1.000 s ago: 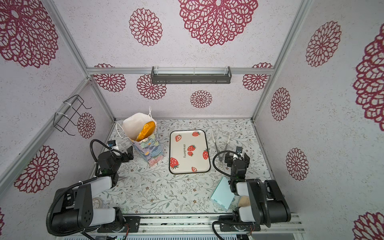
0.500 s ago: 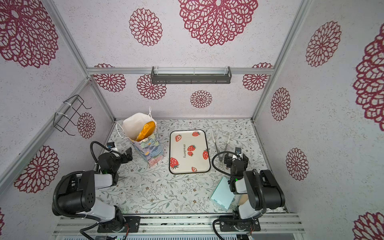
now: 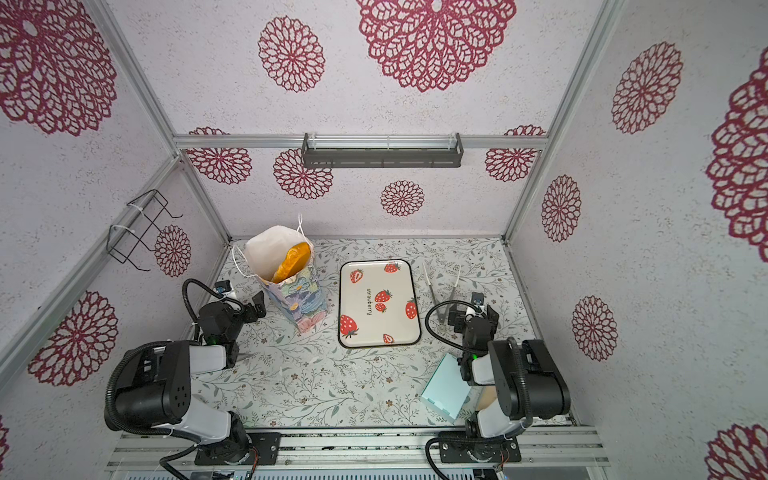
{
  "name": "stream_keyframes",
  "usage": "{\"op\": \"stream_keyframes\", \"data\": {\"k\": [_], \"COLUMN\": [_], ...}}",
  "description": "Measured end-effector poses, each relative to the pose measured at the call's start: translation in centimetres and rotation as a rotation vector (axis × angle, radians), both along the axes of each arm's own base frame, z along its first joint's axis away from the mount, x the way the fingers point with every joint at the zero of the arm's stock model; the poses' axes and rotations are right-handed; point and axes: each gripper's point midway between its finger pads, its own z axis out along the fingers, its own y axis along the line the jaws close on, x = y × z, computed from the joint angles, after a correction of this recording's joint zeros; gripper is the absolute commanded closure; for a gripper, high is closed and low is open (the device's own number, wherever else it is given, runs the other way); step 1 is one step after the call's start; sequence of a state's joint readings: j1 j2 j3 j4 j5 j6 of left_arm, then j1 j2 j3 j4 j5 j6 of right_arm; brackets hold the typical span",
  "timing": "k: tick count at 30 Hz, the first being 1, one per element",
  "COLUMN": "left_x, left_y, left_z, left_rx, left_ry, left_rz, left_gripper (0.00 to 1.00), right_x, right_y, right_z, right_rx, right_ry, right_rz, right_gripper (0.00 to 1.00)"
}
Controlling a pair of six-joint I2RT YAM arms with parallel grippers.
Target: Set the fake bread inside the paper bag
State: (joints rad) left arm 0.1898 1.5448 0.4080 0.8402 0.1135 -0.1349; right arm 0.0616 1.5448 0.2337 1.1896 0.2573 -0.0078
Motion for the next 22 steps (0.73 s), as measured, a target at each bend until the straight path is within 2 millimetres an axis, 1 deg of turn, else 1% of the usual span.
{"op": "stream_keyframes", "data": {"k": [14, 22], "left_x": [-0.04, -0.05], "left_y": [0.14, 0.15], "left_z": [-0.22, -0.23], "left_rx": [0.022, 0.022], "left_ry": [0.012, 0.012], "left_rz": [0.024, 0.024], "left_gripper": [0.03, 0.03], "right_x": [-0.03, 0.34], "right_y": [0.02, -0.12], "right_z": [-0.22, -0.26], "right_rx": [0.000, 0.007], "right_ry": [0.010, 0.019], "right_rz": [0.002, 0.013], "right_gripper": [0.01, 0.01]}}
